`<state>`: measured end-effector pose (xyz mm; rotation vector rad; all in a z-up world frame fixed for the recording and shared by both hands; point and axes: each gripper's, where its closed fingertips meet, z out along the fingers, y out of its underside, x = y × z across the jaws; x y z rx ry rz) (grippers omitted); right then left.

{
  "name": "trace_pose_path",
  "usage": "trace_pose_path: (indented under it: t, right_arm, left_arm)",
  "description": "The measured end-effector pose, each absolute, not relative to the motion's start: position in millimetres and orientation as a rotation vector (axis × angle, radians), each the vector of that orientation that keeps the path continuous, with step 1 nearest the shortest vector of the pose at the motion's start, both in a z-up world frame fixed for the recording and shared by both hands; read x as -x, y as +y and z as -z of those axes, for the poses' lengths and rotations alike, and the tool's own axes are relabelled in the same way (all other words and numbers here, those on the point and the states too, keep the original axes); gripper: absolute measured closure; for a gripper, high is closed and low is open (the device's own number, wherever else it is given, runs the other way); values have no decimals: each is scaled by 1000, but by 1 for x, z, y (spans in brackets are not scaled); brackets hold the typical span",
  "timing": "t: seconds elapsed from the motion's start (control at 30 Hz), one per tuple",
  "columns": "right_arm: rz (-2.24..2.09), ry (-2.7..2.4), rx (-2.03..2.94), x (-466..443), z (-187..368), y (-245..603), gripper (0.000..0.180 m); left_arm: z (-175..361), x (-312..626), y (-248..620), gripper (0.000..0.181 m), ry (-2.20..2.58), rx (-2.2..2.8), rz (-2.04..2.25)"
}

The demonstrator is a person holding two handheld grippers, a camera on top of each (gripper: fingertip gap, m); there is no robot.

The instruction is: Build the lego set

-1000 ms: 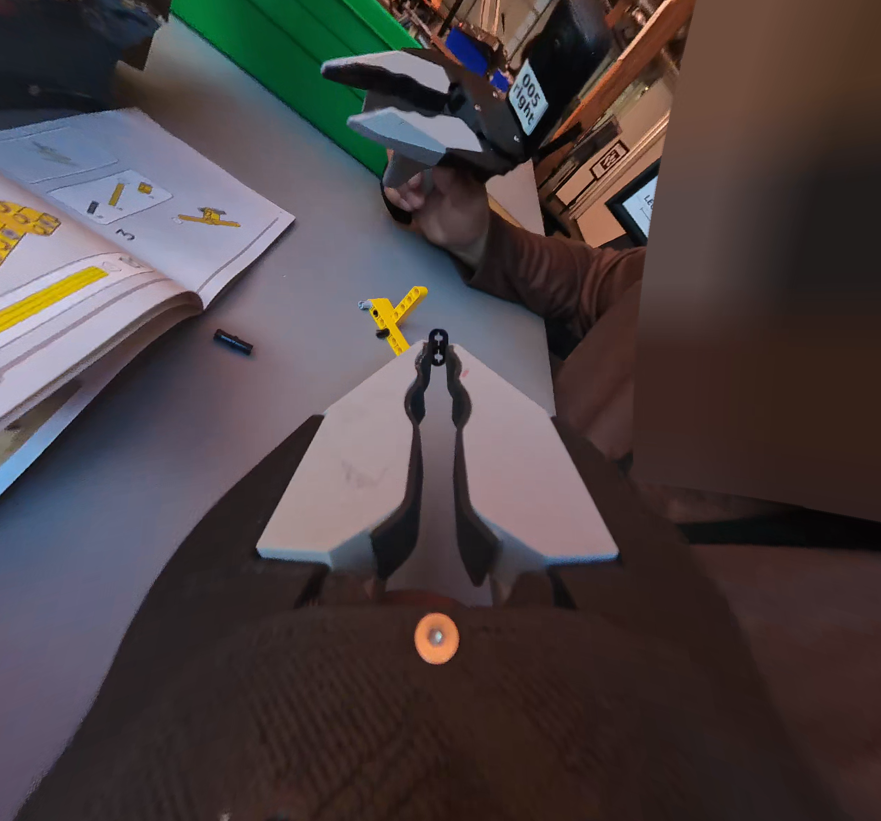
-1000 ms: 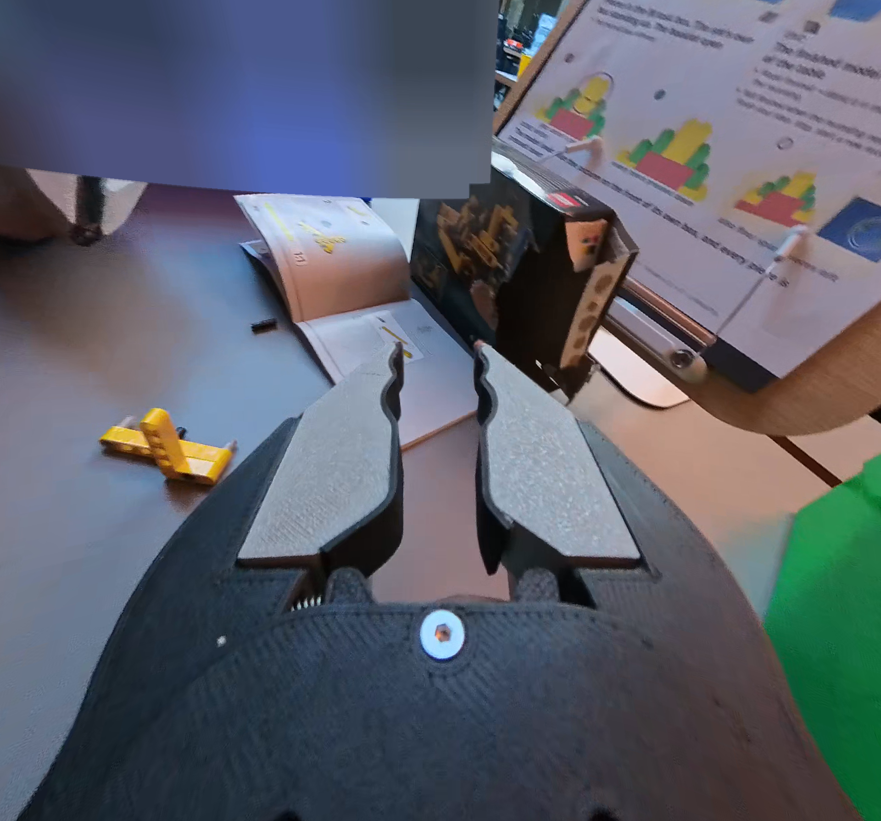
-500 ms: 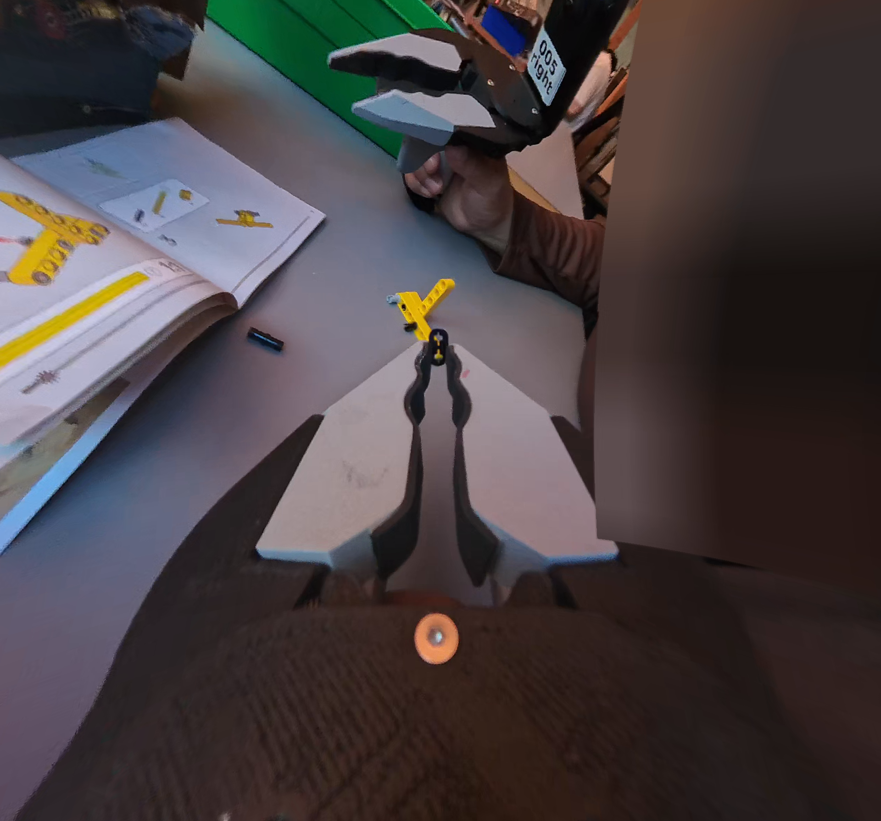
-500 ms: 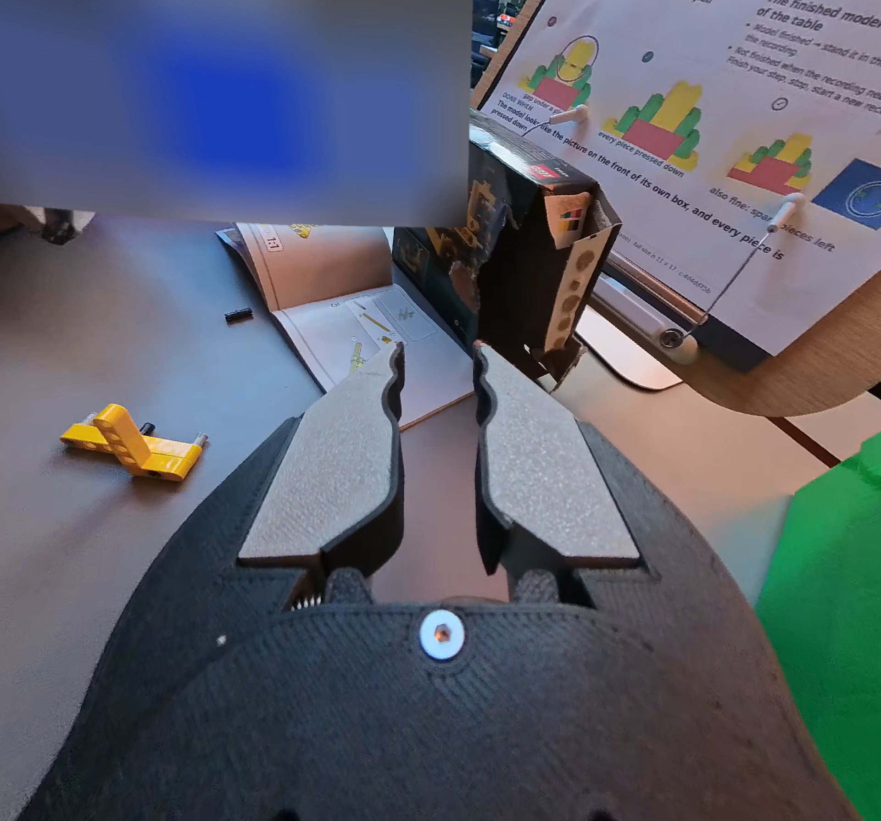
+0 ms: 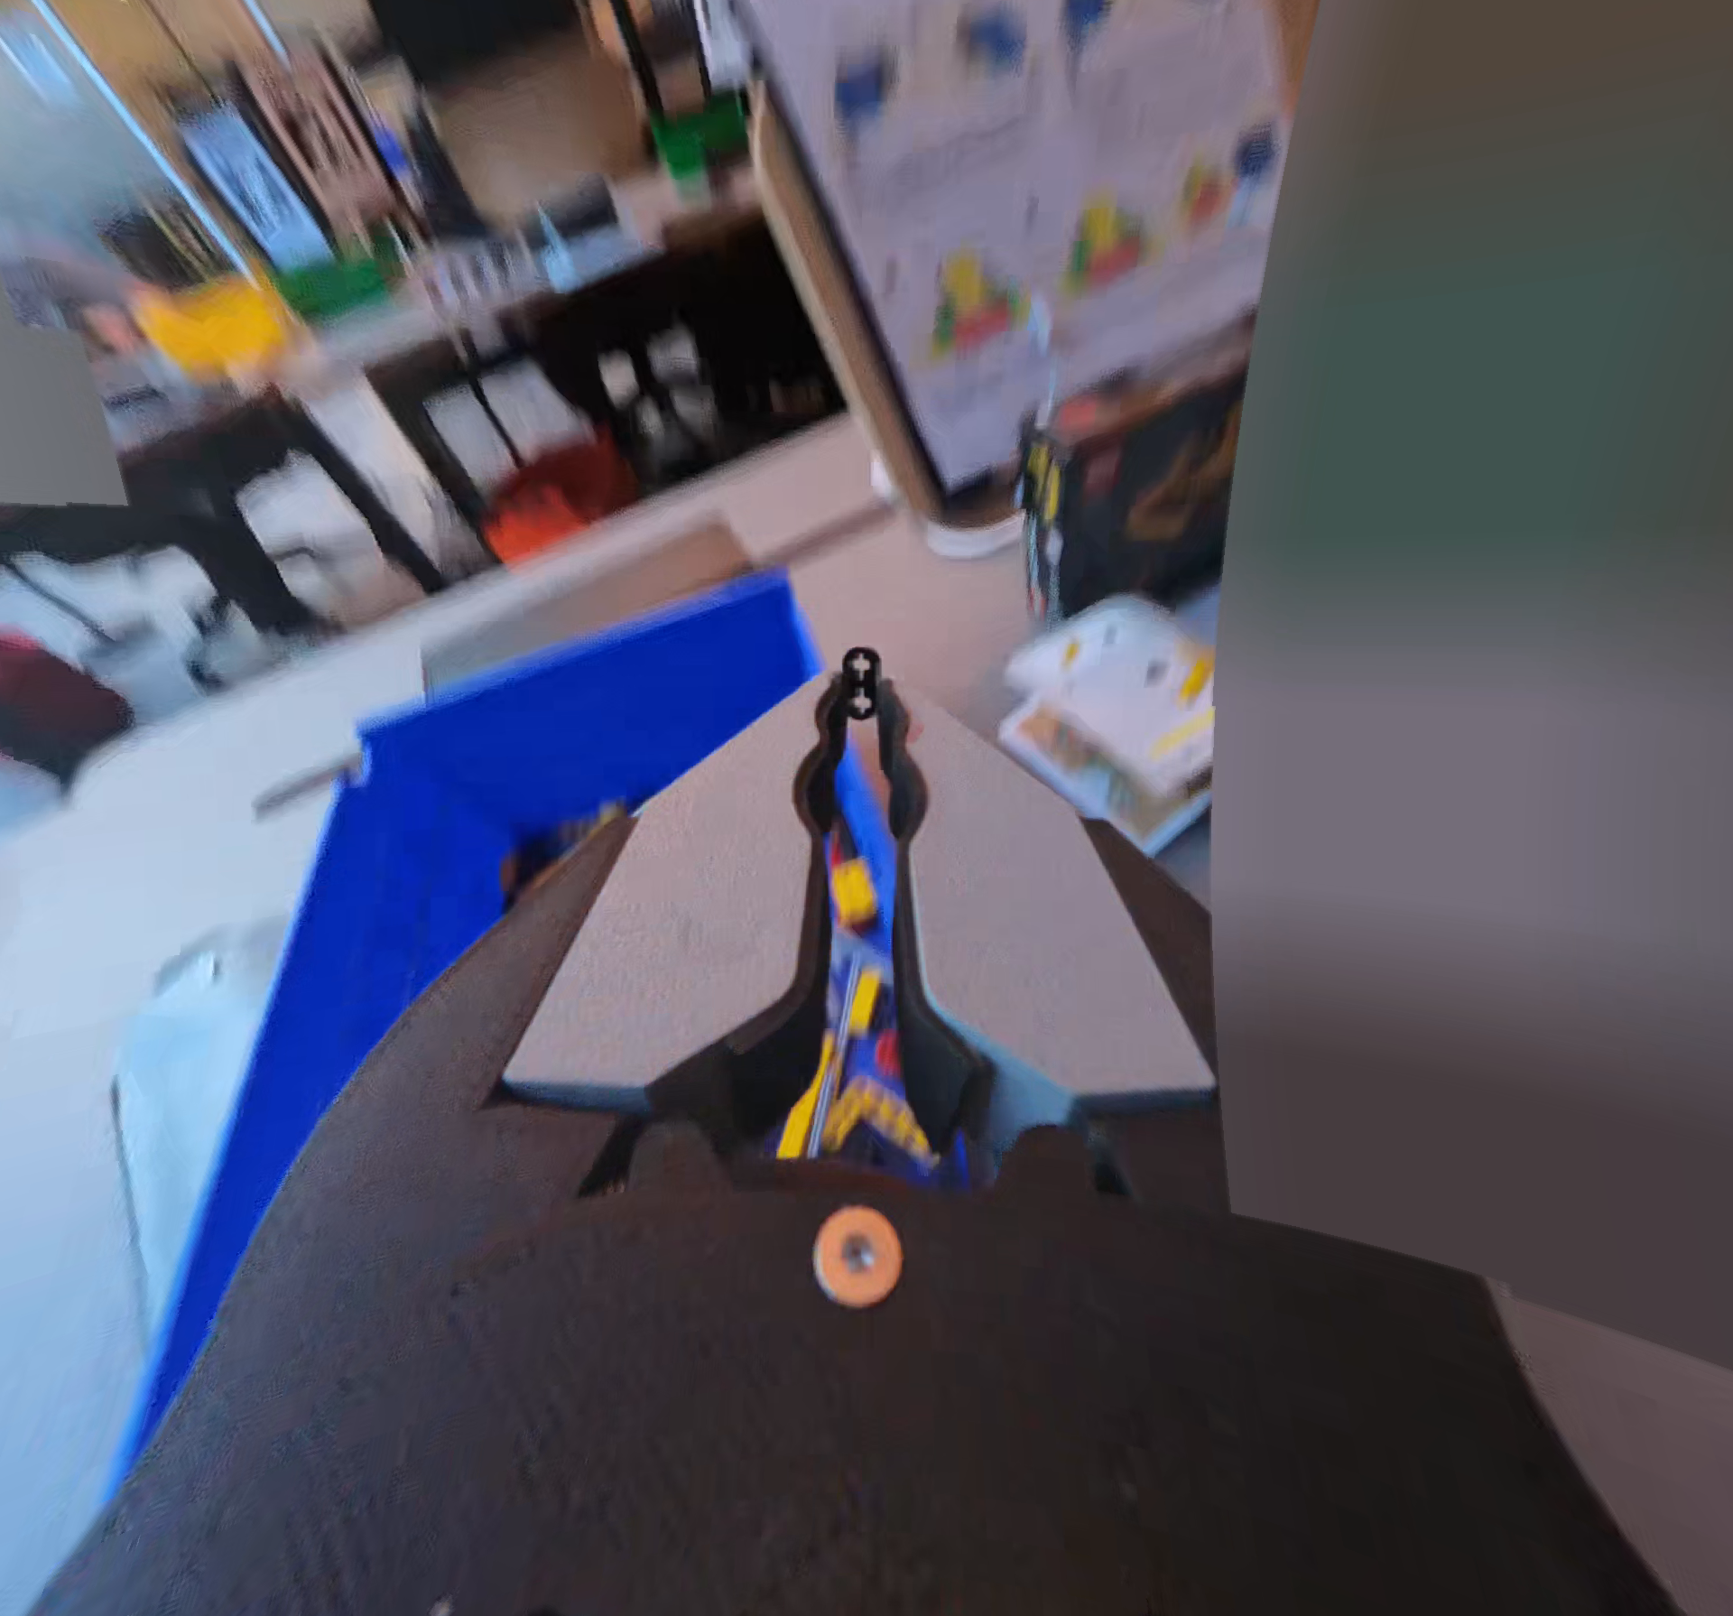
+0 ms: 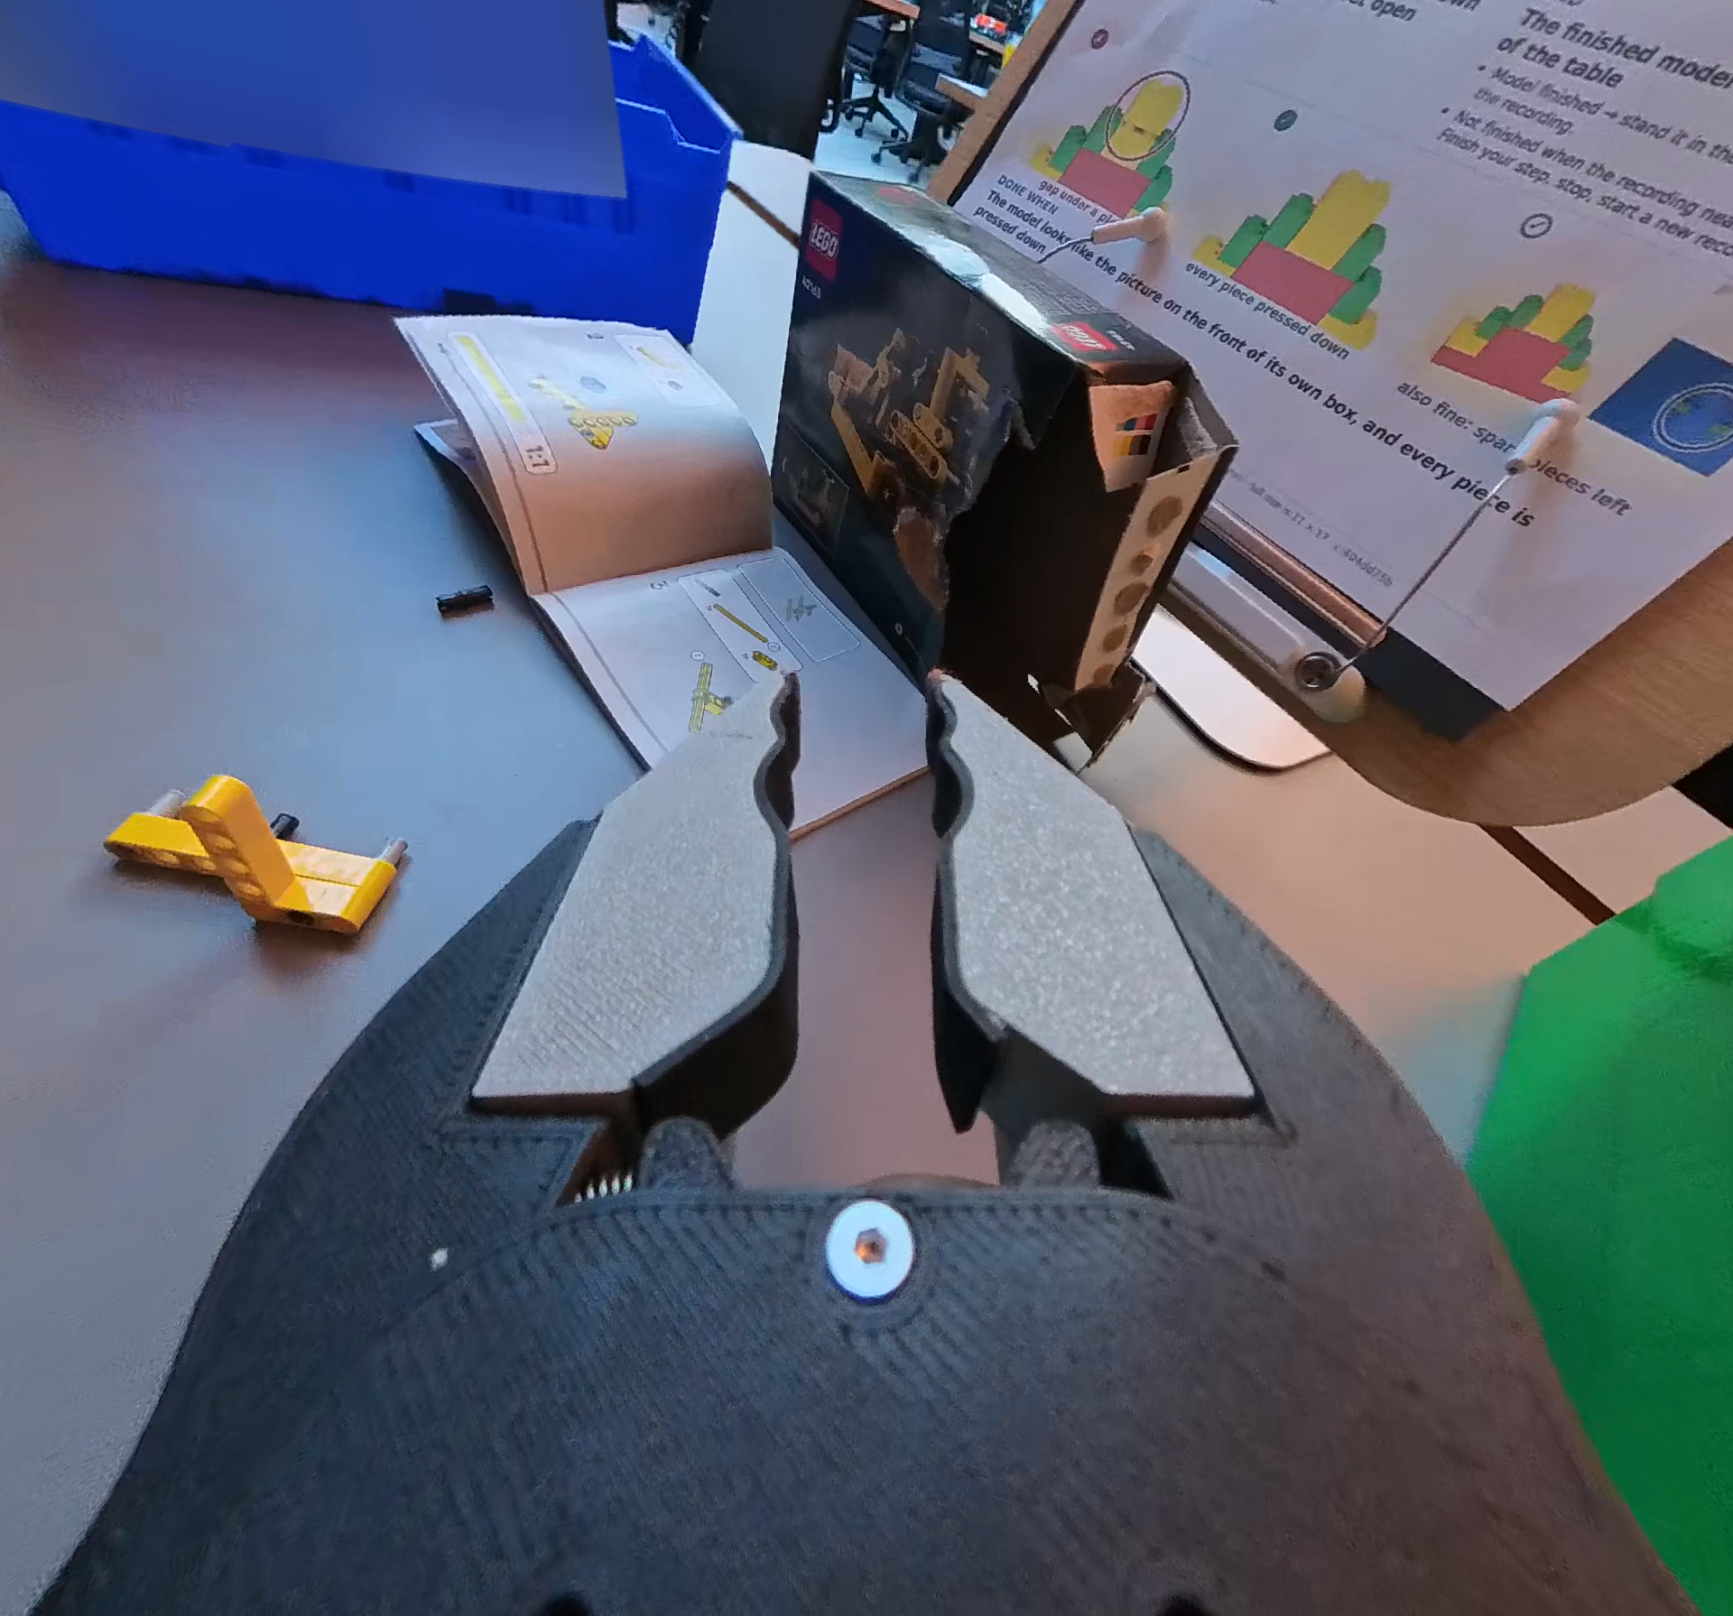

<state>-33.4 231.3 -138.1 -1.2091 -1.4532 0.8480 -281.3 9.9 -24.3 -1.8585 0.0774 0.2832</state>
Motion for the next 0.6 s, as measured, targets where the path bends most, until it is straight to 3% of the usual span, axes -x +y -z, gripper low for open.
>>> trace_pose_path:
  t: [0.1, 0.17, 0.37, 0.53, 0.6]
  right_arm:
    - [-805, -1473, 1190, 34, 141, 229, 158]
    - [-782, -1478, 1190, 35, 142, 229, 159]
    - [-734, -1458, 1209, 35, 143, 237, 163]
    - [-698, -1438, 1223, 35, 144, 243, 164]
    - [-689, -1429, 1228, 34, 143, 245, 165]
  left_arm:
    - [47, 324, -12, 174, -24, 1987, -297]
    - [56, 347, -28, 149, -111, 2015, -351]
    - [87, 369, -62, 131, -175, 2109, -352]
    - [113, 346, -78, 134, -71, 2197, -111]
    - [121, 313, -82, 145, 42, 2209, 76]
